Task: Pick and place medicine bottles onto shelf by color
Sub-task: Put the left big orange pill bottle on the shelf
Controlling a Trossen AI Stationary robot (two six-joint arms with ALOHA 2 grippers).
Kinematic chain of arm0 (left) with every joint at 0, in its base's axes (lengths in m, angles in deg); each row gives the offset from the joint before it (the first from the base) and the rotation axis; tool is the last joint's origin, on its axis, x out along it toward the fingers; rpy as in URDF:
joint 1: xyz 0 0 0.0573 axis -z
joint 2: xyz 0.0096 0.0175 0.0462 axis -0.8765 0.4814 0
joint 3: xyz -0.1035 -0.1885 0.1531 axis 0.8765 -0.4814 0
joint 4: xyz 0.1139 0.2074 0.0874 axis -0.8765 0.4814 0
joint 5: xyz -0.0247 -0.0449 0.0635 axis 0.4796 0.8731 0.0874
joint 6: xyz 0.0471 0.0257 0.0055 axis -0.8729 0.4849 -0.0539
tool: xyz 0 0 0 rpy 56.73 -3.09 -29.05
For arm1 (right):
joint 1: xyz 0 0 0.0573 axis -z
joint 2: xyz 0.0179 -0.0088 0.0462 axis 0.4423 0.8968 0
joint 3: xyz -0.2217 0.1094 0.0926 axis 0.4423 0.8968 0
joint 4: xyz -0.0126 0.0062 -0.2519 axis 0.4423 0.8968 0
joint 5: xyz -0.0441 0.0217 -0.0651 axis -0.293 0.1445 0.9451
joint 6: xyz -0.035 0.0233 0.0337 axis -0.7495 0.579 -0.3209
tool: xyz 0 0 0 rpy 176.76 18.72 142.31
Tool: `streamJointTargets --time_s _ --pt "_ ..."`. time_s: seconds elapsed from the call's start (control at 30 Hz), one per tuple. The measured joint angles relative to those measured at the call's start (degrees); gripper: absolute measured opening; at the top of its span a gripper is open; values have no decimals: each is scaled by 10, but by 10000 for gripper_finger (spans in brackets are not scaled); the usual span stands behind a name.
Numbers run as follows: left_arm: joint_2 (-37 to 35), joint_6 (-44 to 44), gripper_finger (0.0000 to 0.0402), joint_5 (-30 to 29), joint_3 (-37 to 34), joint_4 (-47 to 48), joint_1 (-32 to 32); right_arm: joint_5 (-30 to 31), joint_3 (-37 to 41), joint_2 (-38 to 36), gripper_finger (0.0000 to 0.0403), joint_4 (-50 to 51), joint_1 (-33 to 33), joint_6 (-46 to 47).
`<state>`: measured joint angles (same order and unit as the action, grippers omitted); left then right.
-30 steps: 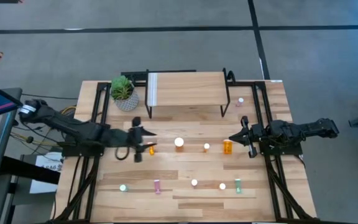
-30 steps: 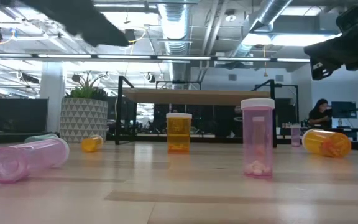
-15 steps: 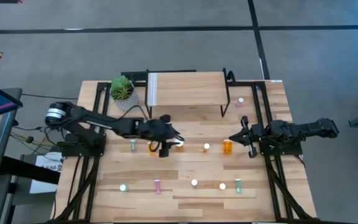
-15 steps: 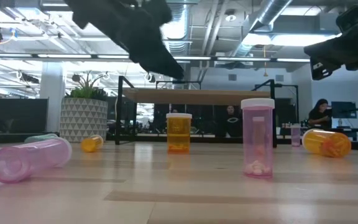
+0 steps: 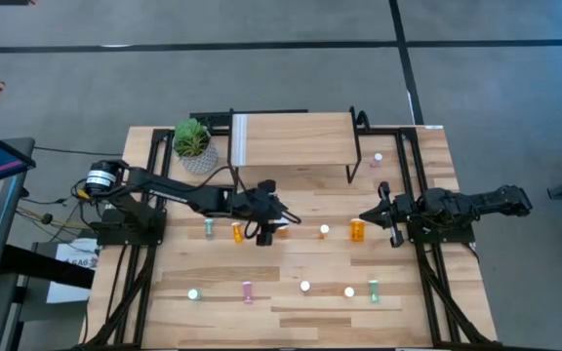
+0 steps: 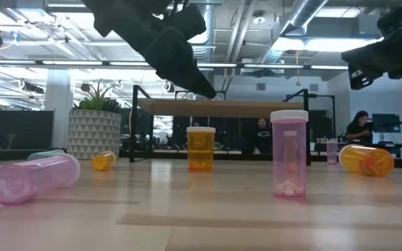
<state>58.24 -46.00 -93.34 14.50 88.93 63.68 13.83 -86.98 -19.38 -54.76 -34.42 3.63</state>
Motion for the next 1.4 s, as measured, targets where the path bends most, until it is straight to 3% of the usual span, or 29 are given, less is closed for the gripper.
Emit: streamJointTargets --time_s 0.27,0.33,0.47,0.63,0.77,1.0,1.4 --pt "0 31 195 -9 0 23 0 0 0 0 43 0 0 0" --pt "0 37 203 14 0 30 -6 0 0 0 43 0 0 0" --pt "0 41 242 67 3 40 -21 0 0 0 43 0 0 0" --pt "0 44 301 67 28 91 -33 0 0 0 43 0 0 0" --pt "17 44 326 77 36 91 -35 0 0 0 43 0 0 0" --pt "68 44 325 77 50 100 -35 0 0 0 43 0 0 0" --pt "68 42 323 75 51 138 -41 0 0 0 43 0 0 0"
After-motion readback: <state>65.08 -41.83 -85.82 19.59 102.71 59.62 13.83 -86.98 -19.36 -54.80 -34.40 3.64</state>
